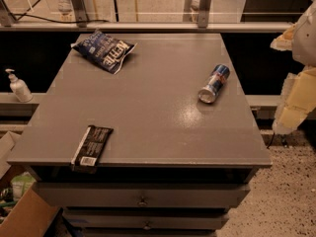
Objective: Move blue chip bag near redbull can
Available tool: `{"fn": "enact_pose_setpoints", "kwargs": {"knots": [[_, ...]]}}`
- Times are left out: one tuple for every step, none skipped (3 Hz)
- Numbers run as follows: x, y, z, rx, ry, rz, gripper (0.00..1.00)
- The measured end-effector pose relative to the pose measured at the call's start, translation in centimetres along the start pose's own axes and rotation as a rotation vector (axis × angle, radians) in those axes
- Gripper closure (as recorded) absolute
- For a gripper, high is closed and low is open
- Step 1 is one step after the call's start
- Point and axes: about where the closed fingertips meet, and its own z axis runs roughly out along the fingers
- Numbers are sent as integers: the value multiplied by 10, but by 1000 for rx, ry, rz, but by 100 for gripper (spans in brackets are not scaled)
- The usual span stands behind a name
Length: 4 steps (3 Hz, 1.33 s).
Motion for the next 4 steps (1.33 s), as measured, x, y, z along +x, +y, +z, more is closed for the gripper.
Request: {"fn": "enact_pose_setpoints", "kwargs": {"knots": [[-1,0,0,3,-1,-3,0],[-46,-8,16,-17,-54,-111,0],[-117,-20,36,-31,-134,-269,0],[-187,-33,60,-40,-218,-412,0]]}}
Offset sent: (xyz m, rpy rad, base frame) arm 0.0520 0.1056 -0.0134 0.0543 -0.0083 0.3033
